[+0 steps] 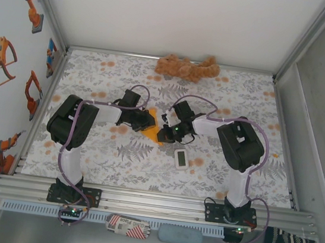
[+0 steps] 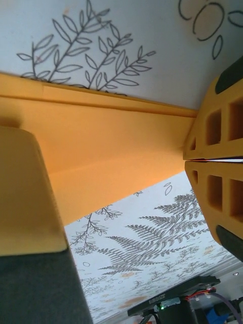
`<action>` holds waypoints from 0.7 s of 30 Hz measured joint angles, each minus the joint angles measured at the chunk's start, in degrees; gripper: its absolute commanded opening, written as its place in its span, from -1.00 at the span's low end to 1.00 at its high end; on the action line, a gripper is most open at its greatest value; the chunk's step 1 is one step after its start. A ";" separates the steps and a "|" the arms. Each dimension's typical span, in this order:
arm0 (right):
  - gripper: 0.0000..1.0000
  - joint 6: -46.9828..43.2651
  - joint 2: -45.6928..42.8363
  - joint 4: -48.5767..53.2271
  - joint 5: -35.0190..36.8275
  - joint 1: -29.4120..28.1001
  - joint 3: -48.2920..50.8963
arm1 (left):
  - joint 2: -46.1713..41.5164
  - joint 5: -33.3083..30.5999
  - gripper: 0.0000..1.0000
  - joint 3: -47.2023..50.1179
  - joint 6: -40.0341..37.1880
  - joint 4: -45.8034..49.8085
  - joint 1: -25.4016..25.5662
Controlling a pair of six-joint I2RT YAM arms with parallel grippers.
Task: Fold a paper plane with a square sheet of paper (pick it up from the middle)
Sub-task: Fourth fold the wing at the center of the table.
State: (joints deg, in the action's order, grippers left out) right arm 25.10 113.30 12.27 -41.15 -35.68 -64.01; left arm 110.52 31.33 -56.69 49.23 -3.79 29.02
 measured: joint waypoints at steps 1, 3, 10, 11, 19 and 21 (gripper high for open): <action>-0.81 -0.37 -0.13 0.46 0.00 0.02 0.00 | 0.00 0.00 -0.66 -0.02 0.00 0.02 0.00; -0.82 -0.98 -0.26 1.22 0.02 0.04 0.00 | 0.00 -0.02 -0.66 -0.11 0.00 0.20 0.00; -0.82 -2.69 -0.39 2.23 0.04 0.22 0.31 | 0.04 -0.02 -0.67 -0.35 -0.04 0.72 0.00; -0.82 -2.89 -0.39 2.32 0.09 0.22 0.31 | 0.04 -0.02 -0.67 -0.37 -0.04 0.76 0.00; -0.82 -4.11 -0.17 2.51 0.44 0.20 0.31 | 0.26 -0.02 -0.67 -0.96 -0.07 1.77 0.00; -0.81 -4.17 -0.24 2.49 0.42 0.20 0.33 | 0.33 -0.02 -0.67 -1.16 -0.20 2.08 0.00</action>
State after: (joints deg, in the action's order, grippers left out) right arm 20.93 113.06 14.76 -40.73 -35.48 -63.68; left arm 110.85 31.31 -57.84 49.04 -1.72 29.02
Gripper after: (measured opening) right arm 0.093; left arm 0.167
